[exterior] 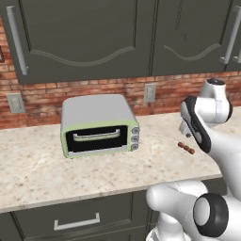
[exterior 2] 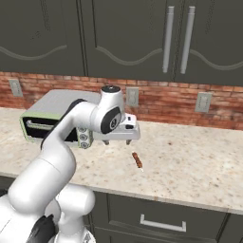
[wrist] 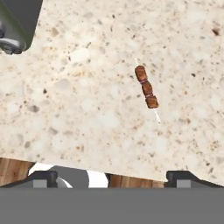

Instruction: Store the kebab skewer in the freezer for long-term storage. Close the freezer door after placing the cooked food.

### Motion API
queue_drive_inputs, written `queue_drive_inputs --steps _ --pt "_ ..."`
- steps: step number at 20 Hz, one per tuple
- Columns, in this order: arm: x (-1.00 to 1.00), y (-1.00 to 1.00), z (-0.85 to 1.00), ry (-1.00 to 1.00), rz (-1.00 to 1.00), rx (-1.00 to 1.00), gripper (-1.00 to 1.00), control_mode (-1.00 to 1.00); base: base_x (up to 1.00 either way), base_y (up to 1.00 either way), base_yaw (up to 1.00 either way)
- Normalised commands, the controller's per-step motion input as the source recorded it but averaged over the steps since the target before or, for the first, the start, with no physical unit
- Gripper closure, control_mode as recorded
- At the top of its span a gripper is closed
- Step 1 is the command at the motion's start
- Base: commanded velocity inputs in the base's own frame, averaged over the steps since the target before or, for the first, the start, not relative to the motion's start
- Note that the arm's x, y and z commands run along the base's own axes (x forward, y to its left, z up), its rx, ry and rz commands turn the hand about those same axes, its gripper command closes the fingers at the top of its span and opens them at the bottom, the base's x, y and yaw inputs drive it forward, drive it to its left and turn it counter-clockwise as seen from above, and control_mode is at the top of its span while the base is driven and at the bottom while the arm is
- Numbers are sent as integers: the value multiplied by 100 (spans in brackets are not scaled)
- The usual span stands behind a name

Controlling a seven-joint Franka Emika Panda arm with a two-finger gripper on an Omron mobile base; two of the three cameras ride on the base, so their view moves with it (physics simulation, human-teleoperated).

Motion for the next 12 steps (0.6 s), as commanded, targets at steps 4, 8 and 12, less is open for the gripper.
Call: queue_drive_inputs --steps 4,8,12 --pt "0 -33 -36 18 0 0 -100 -100 0 0 0" --pt "1 -22 -52 15 0 -4 -100 -100 0 0 0" --pt "1 -13 -58 13 0 -6 -100 -100 0 0 0"
